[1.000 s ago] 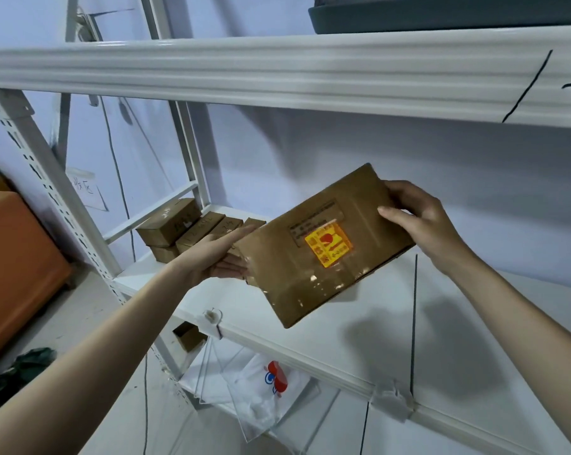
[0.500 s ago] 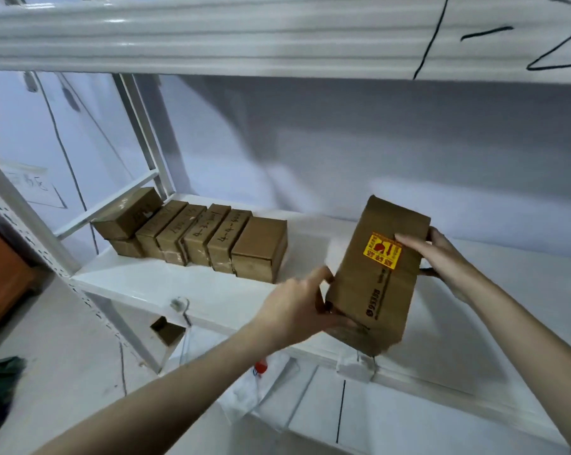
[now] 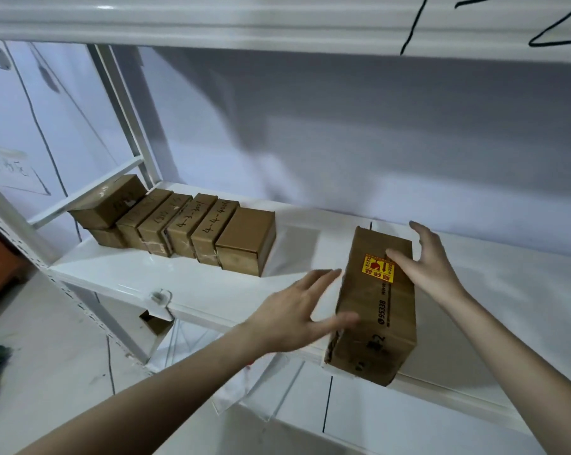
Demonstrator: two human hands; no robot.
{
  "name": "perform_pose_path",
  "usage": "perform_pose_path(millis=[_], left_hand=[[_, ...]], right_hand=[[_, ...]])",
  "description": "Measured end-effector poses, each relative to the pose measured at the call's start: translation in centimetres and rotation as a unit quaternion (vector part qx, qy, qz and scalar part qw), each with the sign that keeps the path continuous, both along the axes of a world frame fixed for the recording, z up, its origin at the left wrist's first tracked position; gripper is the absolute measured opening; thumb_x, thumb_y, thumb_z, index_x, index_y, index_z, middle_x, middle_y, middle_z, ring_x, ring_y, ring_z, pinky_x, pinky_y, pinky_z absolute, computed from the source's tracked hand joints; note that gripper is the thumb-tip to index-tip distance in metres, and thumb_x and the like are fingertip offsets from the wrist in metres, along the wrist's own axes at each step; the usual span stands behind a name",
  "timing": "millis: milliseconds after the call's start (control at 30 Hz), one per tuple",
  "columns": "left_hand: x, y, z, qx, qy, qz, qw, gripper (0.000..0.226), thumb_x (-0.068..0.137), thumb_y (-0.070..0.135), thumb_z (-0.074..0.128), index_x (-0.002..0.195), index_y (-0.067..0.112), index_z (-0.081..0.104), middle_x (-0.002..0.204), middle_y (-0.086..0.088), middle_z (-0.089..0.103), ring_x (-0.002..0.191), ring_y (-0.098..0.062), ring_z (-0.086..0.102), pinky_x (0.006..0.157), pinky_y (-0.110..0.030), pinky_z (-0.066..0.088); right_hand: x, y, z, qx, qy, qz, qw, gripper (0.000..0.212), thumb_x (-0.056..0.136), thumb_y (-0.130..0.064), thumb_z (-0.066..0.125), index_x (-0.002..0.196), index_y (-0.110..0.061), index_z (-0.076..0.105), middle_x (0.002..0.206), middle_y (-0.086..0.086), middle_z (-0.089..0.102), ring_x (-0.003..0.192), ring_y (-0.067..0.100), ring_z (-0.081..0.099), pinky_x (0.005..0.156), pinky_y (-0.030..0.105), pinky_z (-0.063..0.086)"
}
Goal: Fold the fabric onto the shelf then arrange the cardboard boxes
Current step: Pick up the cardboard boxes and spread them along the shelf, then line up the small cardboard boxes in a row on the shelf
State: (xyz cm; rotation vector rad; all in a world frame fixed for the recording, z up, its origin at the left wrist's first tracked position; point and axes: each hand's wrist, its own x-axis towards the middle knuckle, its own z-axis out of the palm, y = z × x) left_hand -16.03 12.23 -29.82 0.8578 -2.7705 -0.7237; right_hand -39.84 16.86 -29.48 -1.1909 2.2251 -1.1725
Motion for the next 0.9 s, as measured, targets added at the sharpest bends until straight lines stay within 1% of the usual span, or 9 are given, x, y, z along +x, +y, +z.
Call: perform_pose_path(millis=[33, 133, 200, 300, 400, 567, 633, 800, 900], left_hand=[[0.7, -0.8, 0.3, -0.011, 0.016, 0.014, 1.000, 0.080, 0.081, 0.073, 0.035, 0.148, 0.034, 0.014, 0.155, 0.012, 0.023, 0.102, -0.011, 0.057, 0.095, -0.038, 0.049], [3.0, -4.2, 0.7, -0.065, 0.056, 0.062, 0.994, 0.074, 0.085, 0.065, 0.043, 0.146, 0.029, 0.023, 0.151, 0.010, 0.030, 0.123, -0.012, 0.048, 0.092, -0.028, 0.044], [5.0, -6.6, 0.5, -0.093, 0.071, 0.098, 0.988, 0.071, 0.085, 0.060, 0.050, 0.144, 0.027, 0.029, 0.148, 0.010, 0.034, 0.128, -0.013, 0.042, 0.089, -0.023, 0.039], [7.8, -9.9, -0.3, -0.087, 0.061, 0.152, 0.983, 0.070, 0.084, 0.055, 0.054, 0.144, 0.026, 0.030, 0.150, 0.009, 0.032, 0.128, -0.017, 0.044, 0.096, -0.030, 0.044], [10.1, -12.3, -1.7, -0.072, 0.044, 0.188, 0.978, 0.072, 0.084, 0.053, 0.056, 0.145, 0.026, 0.028, 0.151, 0.006, 0.031, 0.133, -0.017, 0.039, 0.101, -0.036, 0.043], [12.4, -15.1, -3.8, -0.061, 0.030, 0.191, 0.979, 0.073, 0.084, 0.050, 0.059, 0.145, 0.021, 0.031, 0.151, 0.003, 0.033, 0.137, -0.018, 0.034, 0.108, -0.036, 0.037], [12.7, -16.0, -4.2, -0.067, 0.020, 0.180, 0.981, 0.072, 0.084, 0.049, 0.058, 0.144, 0.020, 0.032, 0.150, 0.003, 0.036, 0.137, -0.020, 0.035, 0.109, -0.035, 0.035], [12.3, -17.4, -5.1, -0.088, 0.002, 0.124, 0.988, 0.066, 0.086, 0.042, 0.059, 0.143, 0.021, 0.034, 0.148, 0.002, 0.042, 0.138, -0.019, 0.032, 0.111, -0.028, 0.026], [12.0, -18.0, -6.1, -0.103, 0.007, 0.101, 0.990, 0.064, 0.086, 0.043, 0.059, 0.142, 0.021, 0.037, 0.149, 0.003, 0.040, 0.141, -0.016, 0.028, 0.115, -0.032, 0.025]], right_hand=[[0.5, -0.6, 0.9, -0.017, 0.034, 0.021, 0.999, 0.066, 0.085, -0.028, 0.063, 0.143, -0.018, 0.031, 0.151, 0.004, 0.029, 0.142, 0.021, 0.023, 0.111, 0.036, 0.023], [2.5, -2.6, 3.2, -0.039, 0.086, 0.087, 0.992, 0.059, 0.087, -0.026, 0.060, 0.141, -0.022, 0.035, 0.152, 0.000, 0.026, 0.142, 0.015, 0.019, 0.106, 0.026, 0.019], [4.5, -4.4, 4.3, -0.046, 0.108, 0.127, 0.985, 0.058, 0.087, -0.026, 0.060, 0.140, -0.023, 0.036, 0.152, -0.001, 0.026, 0.142, 0.014, 0.020, 0.104, 0.023, 0.018], [7.8, -7.2, 4.7, -0.052, 0.124, 0.167, 0.977, 0.058, 0.085, -0.024, 0.063, 0.138, -0.019, 0.039, 0.151, 0.003, 0.027, 0.142, 0.016, 0.022, 0.105, 0.021, 0.017], [11.2, -9.9, 4.5, -0.027, 0.147, 0.214, 0.965, 0.064, 0.083, -0.027, 0.065, 0.140, -0.017, 0.036, 0.151, 0.006, 0.026, 0.143, 0.020, 0.021, 0.110, 0.026, 0.019], [15.4, -13.0, 3.2, 0.018, 0.131, 0.242, 0.961, 0.069, 0.083, -0.030, 0.064, 0.143, -0.019, 0.031, 0.154, 0.003, 0.020, 0.143, 0.019, 0.018, 0.106, 0.023, 0.019], [16.5, -14.0, 2.3, 0.051, 0.109, 0.235, 0.964, 0.071, 0.083, -0.030, 0.063, 0.144, -0.019, 0.029, 0.154, 0.003, 0.018, 0.143, 0.021, 0.018, 0.109, 0.026, 0.021], [17.8, -15.2, -0.4, 0.157, 0.065, 0.203, 0.964, 0.080, 0.079, -0.027, 0.063, 0.146, -0.019, 0.021, 0.153, 0.009, 0.020, 0.140, 0.027, 0.025, 0.111, 0.032, 0.026], [18.3, -15.5, -1.6, 0.215, 0.026, 0.186, 0.958, 0.085, 0.078, -0.026, 0.063, 0.148, -0.020, 0.014, 0.150, 0.012, 0.027, 0.136, 0.027, 0.033, 0.105, 0.030, 0.033]])
